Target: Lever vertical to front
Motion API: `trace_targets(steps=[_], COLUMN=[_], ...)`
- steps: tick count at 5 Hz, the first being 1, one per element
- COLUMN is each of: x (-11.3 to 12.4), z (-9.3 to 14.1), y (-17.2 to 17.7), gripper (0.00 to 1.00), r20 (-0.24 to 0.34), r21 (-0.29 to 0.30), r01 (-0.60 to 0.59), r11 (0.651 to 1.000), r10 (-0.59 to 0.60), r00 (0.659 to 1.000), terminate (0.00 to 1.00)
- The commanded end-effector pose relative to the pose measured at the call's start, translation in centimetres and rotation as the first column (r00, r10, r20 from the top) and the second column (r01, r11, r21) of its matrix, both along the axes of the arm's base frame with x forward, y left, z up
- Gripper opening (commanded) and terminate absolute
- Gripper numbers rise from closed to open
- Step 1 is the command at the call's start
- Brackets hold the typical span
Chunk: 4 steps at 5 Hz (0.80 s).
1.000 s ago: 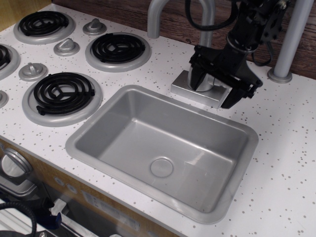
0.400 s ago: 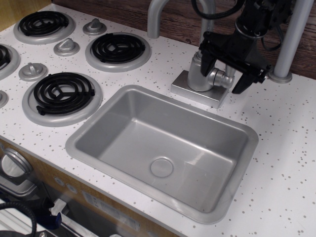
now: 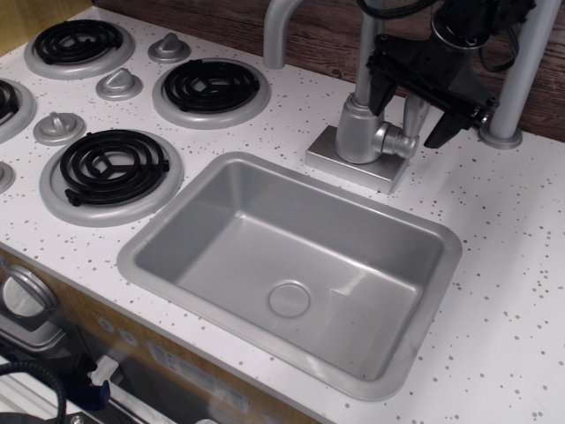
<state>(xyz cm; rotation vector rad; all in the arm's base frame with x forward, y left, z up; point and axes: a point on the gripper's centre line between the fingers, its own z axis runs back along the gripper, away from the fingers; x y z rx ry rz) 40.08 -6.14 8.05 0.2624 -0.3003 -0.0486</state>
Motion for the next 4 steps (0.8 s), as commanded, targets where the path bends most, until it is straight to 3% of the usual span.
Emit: trace_targets(steps=[1, 2, 3, 4], x=[2.0, 2.6, 3.1, 2.4], z=[1.8, 1.6, 1.3, 1.1], y=[-0.1, -0.2, -0.4, -0.4], gripper=[1.0, 1.0, 0.0, 0.0], r20=[0.044, 0.047, 0.029, 0.033], r21=[-0.011, -0.01, -0.002, 0.0], r01=[0.035, 0.049, 0.058, 0.032], r11=[0.999, 0.999, 0.998, 0.999], r10=[-0.035, -0.048, -0.058, -0.032], r00=[0.998, 0.998, 0.998, 0.999], terminate=[0.0, 0.0, 0.0, 0.0])
